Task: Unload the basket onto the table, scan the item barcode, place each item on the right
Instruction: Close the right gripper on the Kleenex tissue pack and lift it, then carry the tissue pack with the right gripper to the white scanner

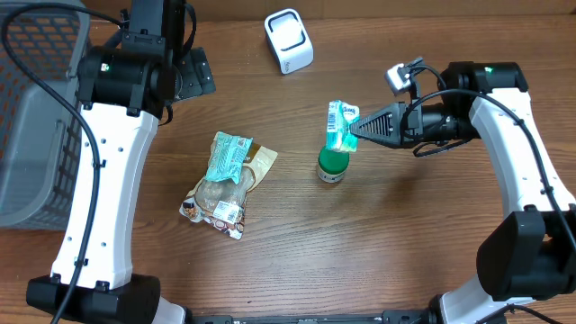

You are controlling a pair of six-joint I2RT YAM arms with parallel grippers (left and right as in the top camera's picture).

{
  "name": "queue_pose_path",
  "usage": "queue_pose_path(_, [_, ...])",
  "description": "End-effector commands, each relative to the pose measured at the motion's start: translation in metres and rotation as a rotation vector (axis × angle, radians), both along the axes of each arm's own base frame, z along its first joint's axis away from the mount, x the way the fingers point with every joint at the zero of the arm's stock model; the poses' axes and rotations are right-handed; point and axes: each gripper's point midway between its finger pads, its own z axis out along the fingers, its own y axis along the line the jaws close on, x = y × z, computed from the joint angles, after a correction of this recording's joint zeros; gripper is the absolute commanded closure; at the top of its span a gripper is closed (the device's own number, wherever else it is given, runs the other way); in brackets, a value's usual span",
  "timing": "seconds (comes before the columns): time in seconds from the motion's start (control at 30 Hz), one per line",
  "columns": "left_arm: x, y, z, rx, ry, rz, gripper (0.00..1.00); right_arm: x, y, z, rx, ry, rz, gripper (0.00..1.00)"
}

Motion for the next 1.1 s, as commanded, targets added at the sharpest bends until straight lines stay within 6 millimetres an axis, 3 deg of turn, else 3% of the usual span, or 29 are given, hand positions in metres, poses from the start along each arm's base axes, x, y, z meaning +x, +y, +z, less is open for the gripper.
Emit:
queue_pose_path(0.0, [-0.003, 0.002, 0.016, 0.012, -0.042, -0.005, 0.0, -0.002, 0.0, 0.018, 0.03, -0.107, -0.003, 0.96])
queue_pose_path(0.33, [-0.003, 0.002, 0.016, 0.012, -0.041, -0.006, 0.0, -0.002, 0.0, 0.017, 0.028, -0.109, -0.002, 0.96])
queue_pose_path(0.7, [-0.003, 0.002, 0.016, 0.012, -0.042, -0.006, 0.0, -0.004, -0.001, -0.002, -0.077, -0.12, 0.029, 0.96])
queue_pose_path(0.87, [-0.003, 0.002, 0.016, 0.012, -0.042, -0.005, 0.0, 0.007, -0.003, -0.018, -0.168, -0.041, 0.003, 0.96])
queue_pose_path(1.07, [-0.003, 0.002, 0.016, 0.012, -0.042, -0.006, 0.0, 0.019, -0.002, -0.058, -0.429, 0.04, -0.029, 0.96])
